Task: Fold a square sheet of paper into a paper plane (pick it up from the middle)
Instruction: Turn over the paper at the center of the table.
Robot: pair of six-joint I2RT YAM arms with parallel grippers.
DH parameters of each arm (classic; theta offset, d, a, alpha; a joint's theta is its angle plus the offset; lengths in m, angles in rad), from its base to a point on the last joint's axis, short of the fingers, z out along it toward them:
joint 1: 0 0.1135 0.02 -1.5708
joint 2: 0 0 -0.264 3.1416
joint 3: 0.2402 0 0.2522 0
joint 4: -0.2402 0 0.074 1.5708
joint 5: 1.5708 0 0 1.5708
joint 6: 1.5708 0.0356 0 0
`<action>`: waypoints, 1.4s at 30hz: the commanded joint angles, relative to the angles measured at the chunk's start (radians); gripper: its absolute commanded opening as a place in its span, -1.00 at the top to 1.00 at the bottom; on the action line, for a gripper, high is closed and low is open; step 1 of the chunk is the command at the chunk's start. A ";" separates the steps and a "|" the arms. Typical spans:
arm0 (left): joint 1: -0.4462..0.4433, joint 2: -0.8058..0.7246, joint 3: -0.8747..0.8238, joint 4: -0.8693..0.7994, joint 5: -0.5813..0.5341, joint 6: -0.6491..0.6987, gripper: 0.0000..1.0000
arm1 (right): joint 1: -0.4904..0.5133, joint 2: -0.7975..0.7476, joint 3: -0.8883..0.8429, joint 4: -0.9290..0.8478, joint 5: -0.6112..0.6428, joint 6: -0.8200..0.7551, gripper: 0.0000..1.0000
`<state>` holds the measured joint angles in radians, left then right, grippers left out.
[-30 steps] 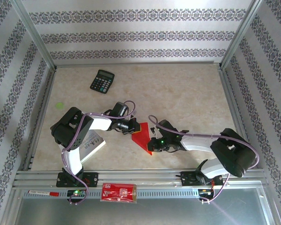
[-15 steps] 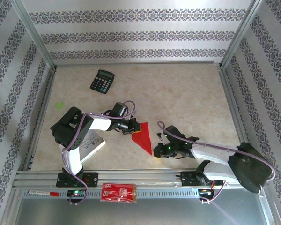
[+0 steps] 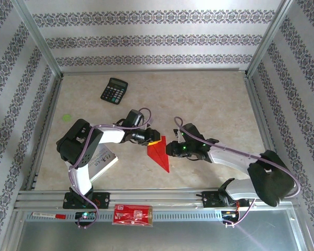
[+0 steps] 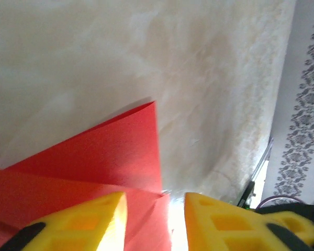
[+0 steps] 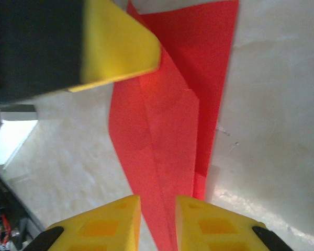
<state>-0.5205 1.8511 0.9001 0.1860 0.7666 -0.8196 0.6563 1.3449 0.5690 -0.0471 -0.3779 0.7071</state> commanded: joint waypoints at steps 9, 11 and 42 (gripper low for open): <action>0.067 -0.113 0.026 -0.087 -0.013 0.025 0.16 | -0.005 0.195 0.103 0.073 -0.002 -0.071 0.46; 0.071 -0.118 0.018 -0.091 -0.019 0.030 0.16 | -0.005 0.217 0.107 0.083 -0.006 -0.075 0.46; 0.091 -0.128 -0.031 -0.069 -0.009 0.020 0.17 | -0.026 0.257 0.088 0.150 -0.055 -0.074 0.37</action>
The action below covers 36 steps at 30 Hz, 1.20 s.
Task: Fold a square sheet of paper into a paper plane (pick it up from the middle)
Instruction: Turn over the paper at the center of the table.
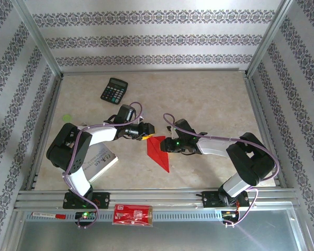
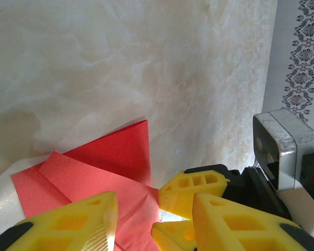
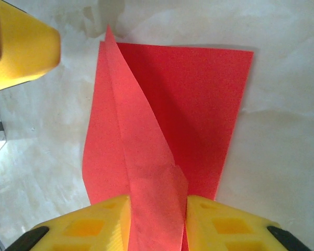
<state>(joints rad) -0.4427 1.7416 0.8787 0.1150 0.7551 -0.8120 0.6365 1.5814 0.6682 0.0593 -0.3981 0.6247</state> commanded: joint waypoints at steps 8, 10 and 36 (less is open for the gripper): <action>0.017 -0.031 -0.015 0.000 0.003 0.012 0.17 | -0.008 0.059 -0.013 0.075 -0.045 0.003 0.38; 0.018 -0.031 -0.013 -0.001 0.004 0.013 0.17 | -0.007 0.071 -0.017 0.098 -0.063 0.002 0.40; 0.211 -0.260 -0.028 -0.210 -0.099 0.068 0.16 | 0.095 -0.243 0.397 -0.958 1.173 -0.288 1.00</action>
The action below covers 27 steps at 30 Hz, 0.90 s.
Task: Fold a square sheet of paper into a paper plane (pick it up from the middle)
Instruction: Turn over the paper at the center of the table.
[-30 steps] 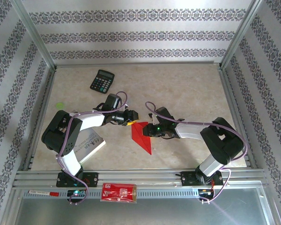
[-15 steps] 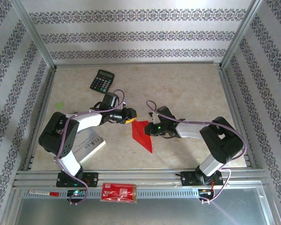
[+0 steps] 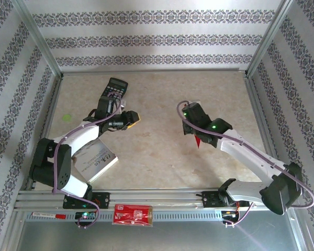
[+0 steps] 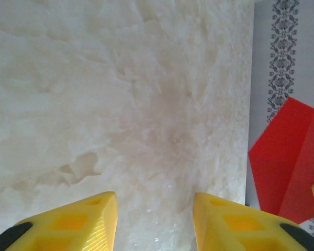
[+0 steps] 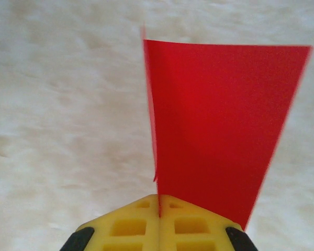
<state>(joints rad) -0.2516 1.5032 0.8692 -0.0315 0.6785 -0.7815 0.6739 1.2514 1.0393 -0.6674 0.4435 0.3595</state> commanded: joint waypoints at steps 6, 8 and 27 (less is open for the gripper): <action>0.048 -0.036 -0.044 -0.064 -0.035 0.027 0.16 | 0.197 0.366 0.134 -0.362 0.417 0.171 1.00; 0.055 -0.042 -0.055 -0.062 -0.044 0.024 0.15 | 0.229 0.437 0.156 -0.357 0.380 0.214 1.00; 0.111 -0.131 -0.167 -0.029 -0.054 -0.046 0.12 | 0.336 0.644 0.369 -0.047 -0.080 0.261 0.61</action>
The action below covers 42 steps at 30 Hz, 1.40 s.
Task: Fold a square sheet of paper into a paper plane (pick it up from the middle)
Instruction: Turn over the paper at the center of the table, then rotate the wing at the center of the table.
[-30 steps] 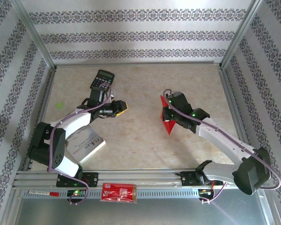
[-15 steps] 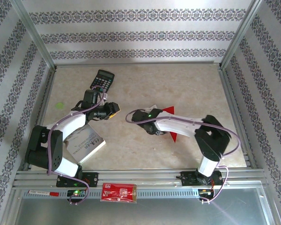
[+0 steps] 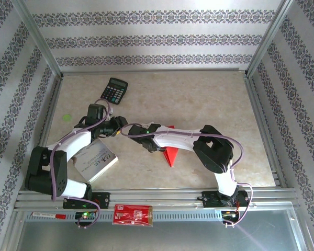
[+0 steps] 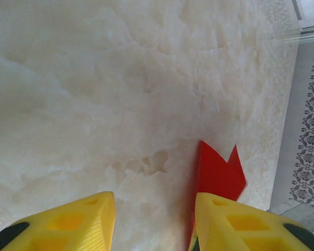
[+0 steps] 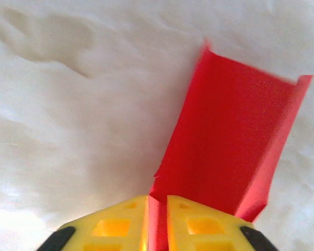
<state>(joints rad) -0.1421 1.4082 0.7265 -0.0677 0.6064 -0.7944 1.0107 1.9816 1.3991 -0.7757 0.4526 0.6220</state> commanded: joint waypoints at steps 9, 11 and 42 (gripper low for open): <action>-0.266 -0.003 -0.061 0.125 0.011 -0.137 0.23 | -0.223 -0.472 -0.399 0.361 -0.510 -0.034 0.38; -0.352 0.066 -0.038 0.185 0.024 -0.164 0.34 | -0.321 -0.506 -0.488 0.384 -0.627 -0.038 0.43; -0.228 0.458 0.335 0.056 0.099 0.038 0.49 | -0.183 -0.417 -0.670 0.878 -0.721 0.274 0.59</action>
<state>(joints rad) -0.4126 1.9381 1.0805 0.0216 0.7250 -0.7864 0.8276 1.6009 0.7002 0.0628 -0.2680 0.8948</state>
